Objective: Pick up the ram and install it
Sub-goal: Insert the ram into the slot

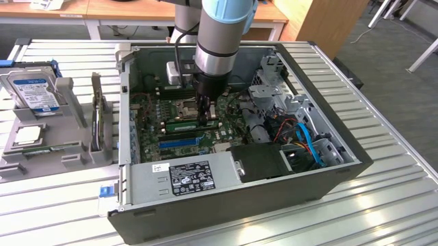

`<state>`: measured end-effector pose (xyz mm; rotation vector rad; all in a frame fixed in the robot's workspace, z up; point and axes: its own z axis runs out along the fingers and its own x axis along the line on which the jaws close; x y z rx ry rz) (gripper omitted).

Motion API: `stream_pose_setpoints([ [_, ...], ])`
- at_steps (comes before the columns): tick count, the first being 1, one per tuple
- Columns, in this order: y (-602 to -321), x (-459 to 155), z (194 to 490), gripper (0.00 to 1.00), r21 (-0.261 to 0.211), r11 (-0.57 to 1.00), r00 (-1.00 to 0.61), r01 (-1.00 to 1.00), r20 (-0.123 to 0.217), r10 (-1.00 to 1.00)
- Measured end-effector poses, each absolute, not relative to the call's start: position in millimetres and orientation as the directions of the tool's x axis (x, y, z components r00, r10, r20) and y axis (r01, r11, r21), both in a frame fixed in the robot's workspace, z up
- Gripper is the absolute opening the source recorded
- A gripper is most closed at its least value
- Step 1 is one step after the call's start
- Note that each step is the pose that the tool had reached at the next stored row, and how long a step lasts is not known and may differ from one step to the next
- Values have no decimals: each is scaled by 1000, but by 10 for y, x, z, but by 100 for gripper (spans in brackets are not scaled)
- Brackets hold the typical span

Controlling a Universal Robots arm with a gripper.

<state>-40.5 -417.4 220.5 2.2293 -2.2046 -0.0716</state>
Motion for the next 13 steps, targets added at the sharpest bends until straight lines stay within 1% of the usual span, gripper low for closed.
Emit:
stream_pose_setpoints([
  [1,-4174,-405,2205,19,36,-12,11,-999,-29,-1000],
  [8,-4175,-405,2213,19,36,-12,11,-999,-28,-1000],
  [13,-4175,-405,2340,19,36,-12,11,-999,-28,-1000],
])
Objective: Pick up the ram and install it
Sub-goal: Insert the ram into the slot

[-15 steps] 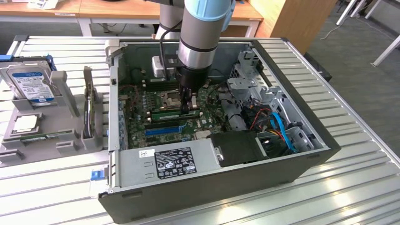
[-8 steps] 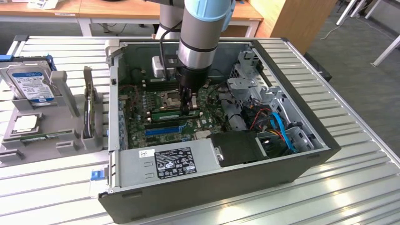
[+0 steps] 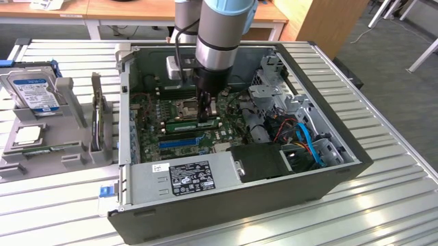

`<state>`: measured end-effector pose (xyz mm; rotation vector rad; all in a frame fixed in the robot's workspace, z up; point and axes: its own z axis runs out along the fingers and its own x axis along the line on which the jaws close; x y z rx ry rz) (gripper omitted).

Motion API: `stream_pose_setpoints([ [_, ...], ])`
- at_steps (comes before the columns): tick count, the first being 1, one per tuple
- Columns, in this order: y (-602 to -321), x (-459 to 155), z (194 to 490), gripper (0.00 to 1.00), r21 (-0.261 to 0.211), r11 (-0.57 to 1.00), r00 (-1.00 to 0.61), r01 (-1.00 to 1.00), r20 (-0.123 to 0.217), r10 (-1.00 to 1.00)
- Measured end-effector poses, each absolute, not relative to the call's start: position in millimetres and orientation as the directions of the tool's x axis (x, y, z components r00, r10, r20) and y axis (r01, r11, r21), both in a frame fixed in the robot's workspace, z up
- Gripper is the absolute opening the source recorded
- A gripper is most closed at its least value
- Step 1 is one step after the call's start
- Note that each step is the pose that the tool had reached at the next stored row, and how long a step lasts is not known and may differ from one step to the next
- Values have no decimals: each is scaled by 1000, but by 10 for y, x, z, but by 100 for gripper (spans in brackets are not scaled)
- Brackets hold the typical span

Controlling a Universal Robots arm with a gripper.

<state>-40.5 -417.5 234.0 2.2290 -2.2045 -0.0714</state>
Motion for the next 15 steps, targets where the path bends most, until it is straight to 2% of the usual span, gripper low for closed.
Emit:
stream_pose_setpoints([
  [15,-4175,-405,2857,19,36,-12,11,-999,-28,-1000],
])
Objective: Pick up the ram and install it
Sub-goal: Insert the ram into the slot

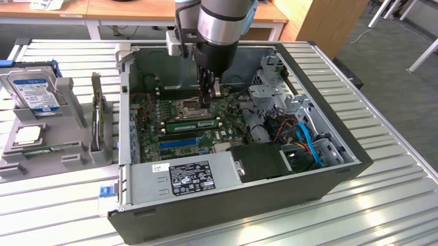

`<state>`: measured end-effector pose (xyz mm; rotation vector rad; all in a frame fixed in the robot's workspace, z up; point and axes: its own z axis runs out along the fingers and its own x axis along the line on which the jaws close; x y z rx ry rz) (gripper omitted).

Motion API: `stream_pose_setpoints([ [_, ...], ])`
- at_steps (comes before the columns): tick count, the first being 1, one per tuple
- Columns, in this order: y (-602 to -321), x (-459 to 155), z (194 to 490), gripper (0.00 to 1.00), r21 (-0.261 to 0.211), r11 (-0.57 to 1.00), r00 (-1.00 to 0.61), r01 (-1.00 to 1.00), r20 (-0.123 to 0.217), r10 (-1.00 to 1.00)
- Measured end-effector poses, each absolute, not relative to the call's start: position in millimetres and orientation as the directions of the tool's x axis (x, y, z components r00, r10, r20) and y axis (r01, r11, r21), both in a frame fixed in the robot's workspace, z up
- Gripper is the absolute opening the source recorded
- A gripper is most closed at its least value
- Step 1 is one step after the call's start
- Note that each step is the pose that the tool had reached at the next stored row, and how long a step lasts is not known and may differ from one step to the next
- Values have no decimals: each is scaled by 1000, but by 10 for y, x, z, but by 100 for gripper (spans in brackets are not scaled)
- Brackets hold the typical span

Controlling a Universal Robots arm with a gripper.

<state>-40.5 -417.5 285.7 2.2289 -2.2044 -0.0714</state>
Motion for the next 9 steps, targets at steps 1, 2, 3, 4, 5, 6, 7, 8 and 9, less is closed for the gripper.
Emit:
stream_pose_setpoints([
  [1,-4175,-405,2889,19,36,-12,11,-999,-28,-1000],
  [2,-4175,-405,2921,19,36,-12,11,-999,-28,-1000],
  [3,-4175,-405,2956,19,36,-12,11,-999,-28,-1000],
  [4,-4175,-405,2989,19,36,-12,11,-999,-28,-1000],
  [5,-4175,-405,3022,19,36,-12,11,-999,-28,-1000],
  [6,-4175,-405,3056,19,36,-12,11,-999,-28,-1000],
  [7,-4175,-405,3089,19,36,-12,11,-999,-28,-1000],
  [8,-4174,-405,3121,19,36,-12,11,-999,-28,-1000],
  [9,-4175,-405,3157,19,36,-12,11,-999,-28,-1000],
])
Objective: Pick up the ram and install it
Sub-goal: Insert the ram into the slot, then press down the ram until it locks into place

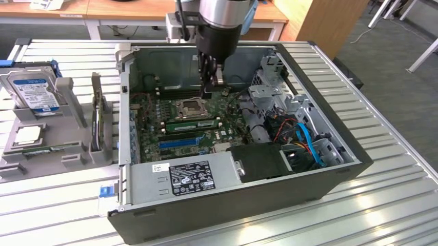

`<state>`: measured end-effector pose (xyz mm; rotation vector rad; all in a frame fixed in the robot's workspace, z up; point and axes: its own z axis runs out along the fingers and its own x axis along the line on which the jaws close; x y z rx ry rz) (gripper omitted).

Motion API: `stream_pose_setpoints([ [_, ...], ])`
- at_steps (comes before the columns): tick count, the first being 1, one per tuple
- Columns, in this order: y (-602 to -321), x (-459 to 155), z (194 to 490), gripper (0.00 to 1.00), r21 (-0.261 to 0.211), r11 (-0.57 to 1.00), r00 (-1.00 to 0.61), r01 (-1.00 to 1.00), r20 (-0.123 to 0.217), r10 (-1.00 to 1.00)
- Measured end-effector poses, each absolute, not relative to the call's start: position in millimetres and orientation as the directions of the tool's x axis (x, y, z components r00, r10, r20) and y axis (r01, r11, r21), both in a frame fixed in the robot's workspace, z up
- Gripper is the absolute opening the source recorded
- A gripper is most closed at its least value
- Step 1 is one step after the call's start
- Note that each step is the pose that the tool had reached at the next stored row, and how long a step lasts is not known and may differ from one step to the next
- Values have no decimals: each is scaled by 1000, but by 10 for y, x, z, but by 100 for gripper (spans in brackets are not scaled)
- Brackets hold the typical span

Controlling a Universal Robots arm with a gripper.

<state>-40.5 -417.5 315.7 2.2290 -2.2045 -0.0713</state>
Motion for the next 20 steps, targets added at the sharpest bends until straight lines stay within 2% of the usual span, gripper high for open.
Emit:
stream_pose_setpoints([
  [12,-4175,-405,3499,19,36,-12,11,-999,-28,-1000],
  [20,-4175,-405,3507,19,36,-12,11,-999,-28,-1000],
])
